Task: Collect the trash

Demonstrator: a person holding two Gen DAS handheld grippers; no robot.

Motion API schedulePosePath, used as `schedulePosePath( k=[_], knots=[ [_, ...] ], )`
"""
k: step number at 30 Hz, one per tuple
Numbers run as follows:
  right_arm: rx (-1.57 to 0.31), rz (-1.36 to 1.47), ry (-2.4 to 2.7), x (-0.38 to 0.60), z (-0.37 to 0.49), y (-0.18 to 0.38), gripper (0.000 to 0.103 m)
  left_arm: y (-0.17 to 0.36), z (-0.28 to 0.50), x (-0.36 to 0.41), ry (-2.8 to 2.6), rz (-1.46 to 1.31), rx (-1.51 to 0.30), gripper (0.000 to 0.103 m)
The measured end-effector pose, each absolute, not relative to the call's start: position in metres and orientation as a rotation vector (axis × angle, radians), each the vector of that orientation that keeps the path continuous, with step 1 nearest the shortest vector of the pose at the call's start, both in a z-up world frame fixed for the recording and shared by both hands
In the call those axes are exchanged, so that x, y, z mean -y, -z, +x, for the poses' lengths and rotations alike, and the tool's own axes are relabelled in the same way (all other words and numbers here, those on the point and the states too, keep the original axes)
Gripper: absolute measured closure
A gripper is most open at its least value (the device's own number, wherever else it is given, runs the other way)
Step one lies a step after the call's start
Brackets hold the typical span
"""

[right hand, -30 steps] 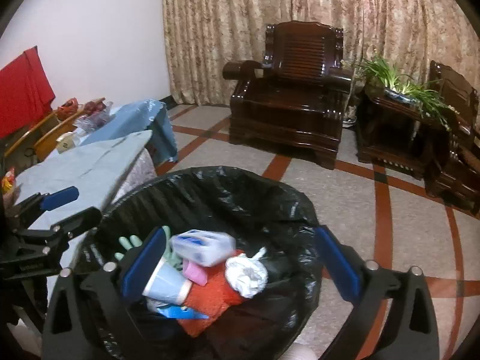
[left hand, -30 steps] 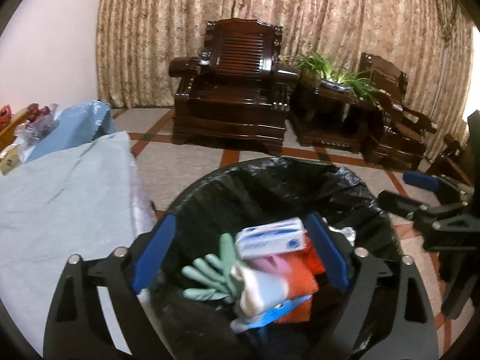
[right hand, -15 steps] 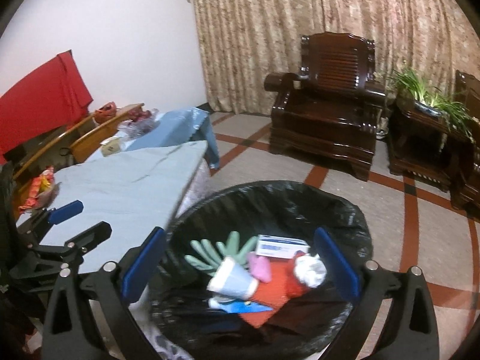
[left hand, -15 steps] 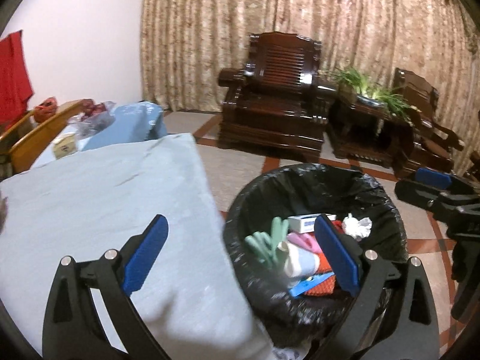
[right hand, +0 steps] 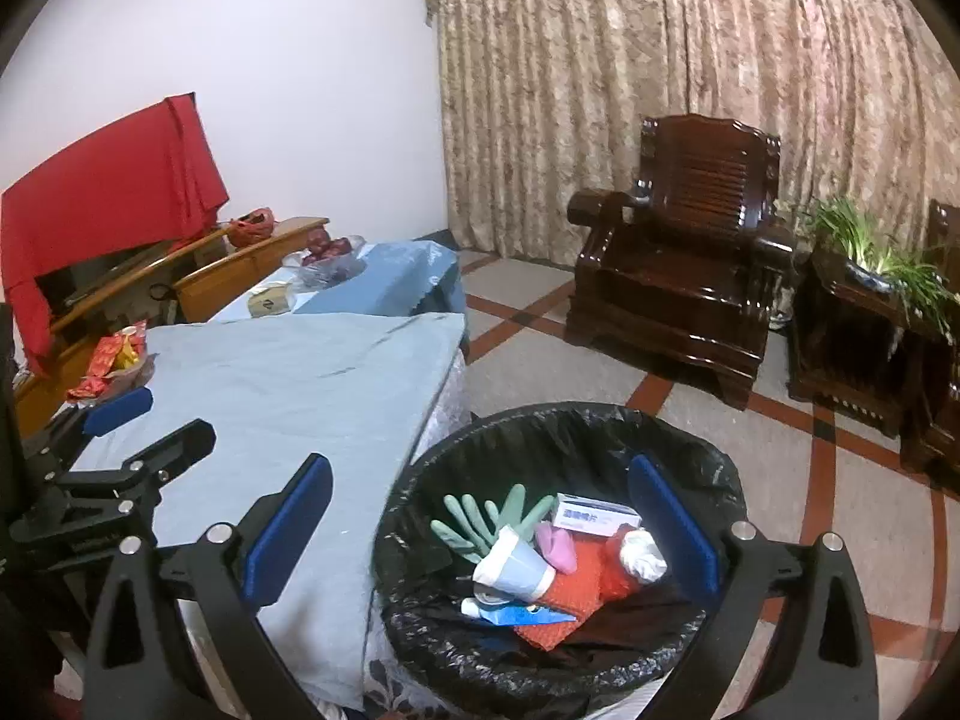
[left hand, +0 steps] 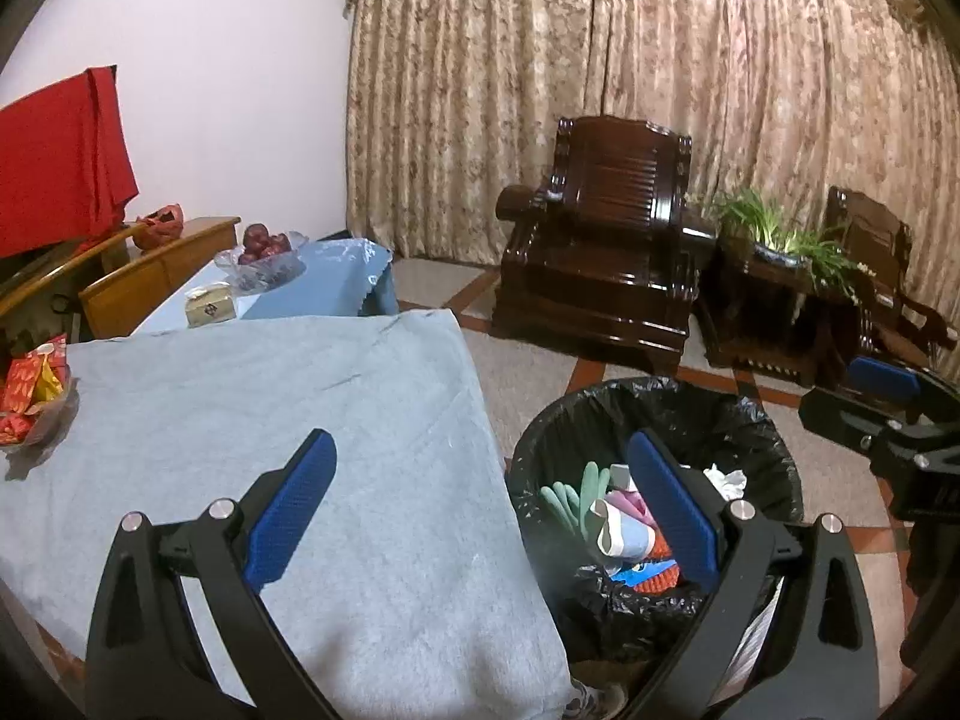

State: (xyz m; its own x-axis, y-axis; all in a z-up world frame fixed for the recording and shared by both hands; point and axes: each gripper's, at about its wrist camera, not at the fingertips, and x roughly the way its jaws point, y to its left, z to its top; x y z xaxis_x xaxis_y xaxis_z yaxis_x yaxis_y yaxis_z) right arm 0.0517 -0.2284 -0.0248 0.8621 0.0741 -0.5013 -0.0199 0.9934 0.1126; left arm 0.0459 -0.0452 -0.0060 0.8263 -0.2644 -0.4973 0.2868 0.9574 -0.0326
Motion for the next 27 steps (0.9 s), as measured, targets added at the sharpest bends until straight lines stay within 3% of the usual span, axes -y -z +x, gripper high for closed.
schedulePosePath(
  k=[27],
  knots=[
    [-0.501,0.073,-0.084,0.204,0.033,0.017,0.006,-0.004,0.015,0.025,0.248,0.019,-0.482,0.008]
  ],
)
